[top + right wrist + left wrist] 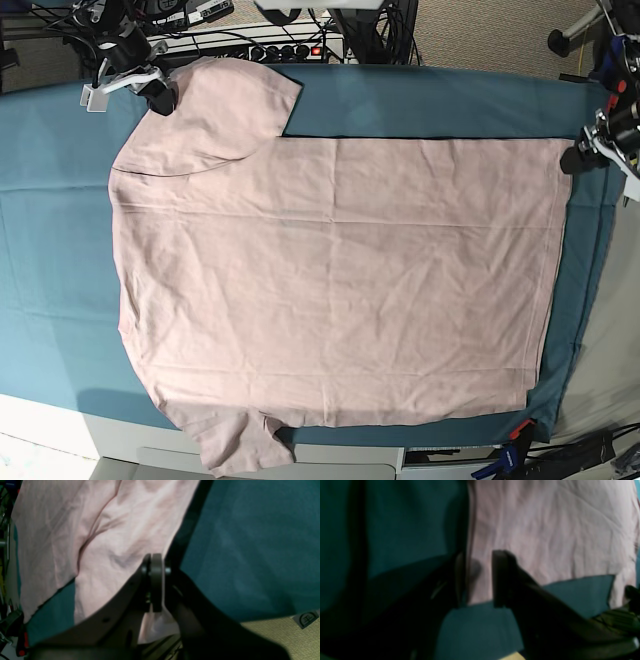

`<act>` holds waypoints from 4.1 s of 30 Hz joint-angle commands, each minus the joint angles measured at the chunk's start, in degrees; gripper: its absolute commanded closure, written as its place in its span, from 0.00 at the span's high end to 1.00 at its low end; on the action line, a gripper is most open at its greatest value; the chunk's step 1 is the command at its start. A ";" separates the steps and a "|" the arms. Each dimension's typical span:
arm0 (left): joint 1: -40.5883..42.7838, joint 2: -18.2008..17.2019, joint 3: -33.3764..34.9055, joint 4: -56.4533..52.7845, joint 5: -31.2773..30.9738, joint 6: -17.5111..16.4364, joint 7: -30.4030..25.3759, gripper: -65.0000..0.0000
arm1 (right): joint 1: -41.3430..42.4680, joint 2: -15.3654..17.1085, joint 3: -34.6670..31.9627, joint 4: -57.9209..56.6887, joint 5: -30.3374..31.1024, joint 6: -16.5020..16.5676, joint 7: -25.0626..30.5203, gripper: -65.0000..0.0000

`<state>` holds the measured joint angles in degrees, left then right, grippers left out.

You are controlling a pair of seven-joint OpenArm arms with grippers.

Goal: Fold the T-shirt properly
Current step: 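Move the left gripper to the hem corner and grasp it, then lift the shirt with both grippers and drag it toward the robot, then lower the shirt and reposition the right gripper on the shoulder edge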

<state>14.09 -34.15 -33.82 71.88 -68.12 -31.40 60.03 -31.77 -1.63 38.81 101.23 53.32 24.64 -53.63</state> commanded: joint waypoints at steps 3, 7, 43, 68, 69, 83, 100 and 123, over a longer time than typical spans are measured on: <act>1.86 -0.92 -0.09 0.33 -1.40 -0.24 2.82 0.30 | -0.44 0.35 0.13 0.66 -0.48 0.11 0.28 0.00; 3.10 -0.92 -0.09 0.33 -4.33 -2.40 3.80 0.30 | -0.44 0.33 0.13 0.66 -0.48 0.15 0.33 0.00; 17.92 -4.11 -3.89 2.56 -16.88 -6.27 9.55 0.00 | -19.02 3.54 7.30 18.36 1.18 6.45 -2.69 0.00; 27.65 -3.65 -4.74 6.95 -16.88 -8.60 11.56 0.00 | -25.38 3.52 9.68 18.34 4.79 6.47 -5.92 0.00; 27.65 -3.65 -4.74 7.06 -16.88 -8.60 11.61 0.00 | -25.38 3.50 9.68 18.34 5.75 6.49 -6.27 0.00; 21.38 -3.98 -4.72 15.85 -16.88 -8.60 9.86 0.00 | -17.29 3.34 9.68 18.40 14.16 12.68 -6.97 0.00; 10.49 -3.96 -4.17 15.89 -8.74 -8.60 4.13 0.00 | 10.25 3.23 -1.86 9.22 -11.63 10.21 3.34 0.00; 9.20 -3.91 -4.17 15.89 -1.25 -6.97 -2.69 0.00 | 25.59 5.11 -4.52 -6.43 -14.93 10.21 6.43 0.00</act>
<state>23.46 -36.67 -37.52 87.11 -68.38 -38.06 58.39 -6.81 2.83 34.11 93.82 37.32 34.37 -49.01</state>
